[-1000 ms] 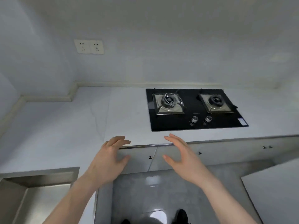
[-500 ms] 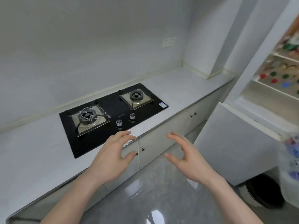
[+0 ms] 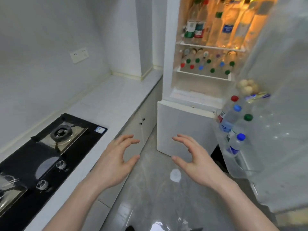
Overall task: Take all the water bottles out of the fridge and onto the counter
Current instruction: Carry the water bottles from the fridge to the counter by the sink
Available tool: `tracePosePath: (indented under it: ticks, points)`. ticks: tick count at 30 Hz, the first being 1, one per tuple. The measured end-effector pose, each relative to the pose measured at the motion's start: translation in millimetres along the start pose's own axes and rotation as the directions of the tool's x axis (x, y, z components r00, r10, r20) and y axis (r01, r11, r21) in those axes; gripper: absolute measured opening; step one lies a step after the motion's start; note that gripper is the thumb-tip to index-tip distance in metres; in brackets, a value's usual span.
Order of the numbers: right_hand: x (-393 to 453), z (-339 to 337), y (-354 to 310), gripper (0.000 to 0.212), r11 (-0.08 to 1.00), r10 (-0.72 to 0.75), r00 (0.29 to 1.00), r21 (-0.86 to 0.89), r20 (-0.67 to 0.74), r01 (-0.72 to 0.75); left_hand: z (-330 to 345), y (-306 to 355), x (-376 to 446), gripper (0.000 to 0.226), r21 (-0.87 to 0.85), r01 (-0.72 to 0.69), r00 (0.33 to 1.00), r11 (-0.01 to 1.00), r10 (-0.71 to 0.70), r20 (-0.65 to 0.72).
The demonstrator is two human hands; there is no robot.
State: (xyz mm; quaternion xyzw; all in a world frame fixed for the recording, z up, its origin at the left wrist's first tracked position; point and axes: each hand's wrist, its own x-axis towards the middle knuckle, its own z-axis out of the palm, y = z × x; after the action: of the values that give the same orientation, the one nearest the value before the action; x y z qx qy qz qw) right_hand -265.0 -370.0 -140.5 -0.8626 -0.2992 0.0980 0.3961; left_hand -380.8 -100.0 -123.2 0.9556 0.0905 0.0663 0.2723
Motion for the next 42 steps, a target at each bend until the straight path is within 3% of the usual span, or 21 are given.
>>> tracePosePath:
  ticks: [8, 15, 26, 32, 42]
  points:
    - [3.4, -35.9, 36.6, 0.044, 0.974, 0.221, 0.903, 0.13, -0.368, -0.186, 40.4, 38.2, 125.4, 0.042, -0.115, -0.257, 0.945, 0.959, 0.275, 0.178]
    - [12.1, -51.3, 50.9, 0.043, 0.929, 0.368, 0.757, 0.191, -0.54, -0.316, 63.8, 47.7, 202.4, 0.043, -0.148, -0.429, 0.837, 0.891, 0.454, 0.305]
    - [-18.9, -62.9, 108.8, 0.042, 0.851, 0.518, 0.603, 0.296, -0.607, -0.434, 121.2, 130.5, 263.6, 0.048, -0.203, -0.587, 0.661, 0.784, 0.609, 0.439]
    - [-27.4, -75.3, 150.4, 0.041, 0.827, 0.553, 0.623, 0.274, -0.553, -0.491, 171.1, 195.2, 291.0, 0.056, -0.197, -0.668, 0.587, 0.718, 0.671, 0.452]
    - [-24.3, -96.8, 193.2, 0.044, 0.835, 0.543, 0.672, 0.239, -0.504, -0.496, 240.0, 262.5, 318.5, 0.077, -0.097, -0.718, 0.544, 0.689, 0.642, 0.54]
